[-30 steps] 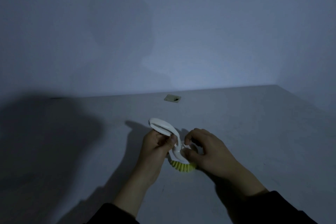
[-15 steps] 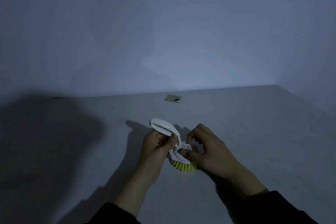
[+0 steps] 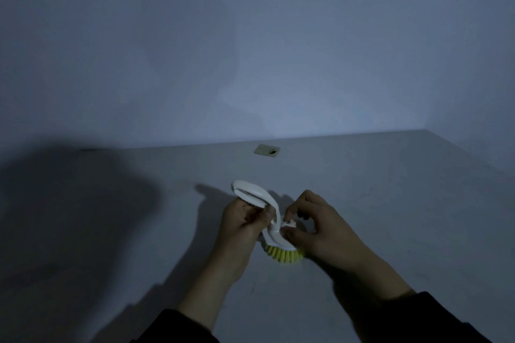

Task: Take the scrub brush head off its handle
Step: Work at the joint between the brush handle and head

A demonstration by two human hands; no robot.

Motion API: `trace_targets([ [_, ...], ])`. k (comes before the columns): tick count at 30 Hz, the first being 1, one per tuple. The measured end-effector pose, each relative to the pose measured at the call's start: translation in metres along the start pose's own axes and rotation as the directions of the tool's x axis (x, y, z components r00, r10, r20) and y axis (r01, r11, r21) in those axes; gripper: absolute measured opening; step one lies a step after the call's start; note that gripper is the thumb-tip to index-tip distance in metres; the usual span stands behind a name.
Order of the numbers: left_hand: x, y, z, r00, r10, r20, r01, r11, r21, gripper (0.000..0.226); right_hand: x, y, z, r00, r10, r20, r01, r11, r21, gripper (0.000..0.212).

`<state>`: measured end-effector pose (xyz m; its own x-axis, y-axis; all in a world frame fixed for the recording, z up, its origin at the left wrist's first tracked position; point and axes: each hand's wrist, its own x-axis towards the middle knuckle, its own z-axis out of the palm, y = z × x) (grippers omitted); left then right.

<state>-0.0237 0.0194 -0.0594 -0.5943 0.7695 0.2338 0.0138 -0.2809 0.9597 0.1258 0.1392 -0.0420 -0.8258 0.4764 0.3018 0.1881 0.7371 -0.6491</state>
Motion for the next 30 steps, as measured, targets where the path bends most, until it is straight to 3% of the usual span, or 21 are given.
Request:
trace_targets([
  [8,0.0006,-0.0024,-0.0003,1.0,-0.001,0.002,0.001,1.0,-0.008,0.015,-0.0004,-0.0053,-0.001,1.0,-0.017,0.013,0.017,0.999,0.029,0.023],
  [17,0.0012,-0.0039,0.0001,1.0,0.006,-0.005,-0.006,1.0,-0.014,0.013,-0.004,-0.0057,0.0021,0.989,0.012,-0.145,-0.026,0.995,-0.094,0.045],
  [30,0.0011,-0.0023,-0.0004,1.0,0.015,0.004,-0.015,0.999,-0.04,0.015,-0.0034,-0.0066,-0.0004,0.995,0.021,-0.095,-0.03,0.995,-0.096,0.029],
])
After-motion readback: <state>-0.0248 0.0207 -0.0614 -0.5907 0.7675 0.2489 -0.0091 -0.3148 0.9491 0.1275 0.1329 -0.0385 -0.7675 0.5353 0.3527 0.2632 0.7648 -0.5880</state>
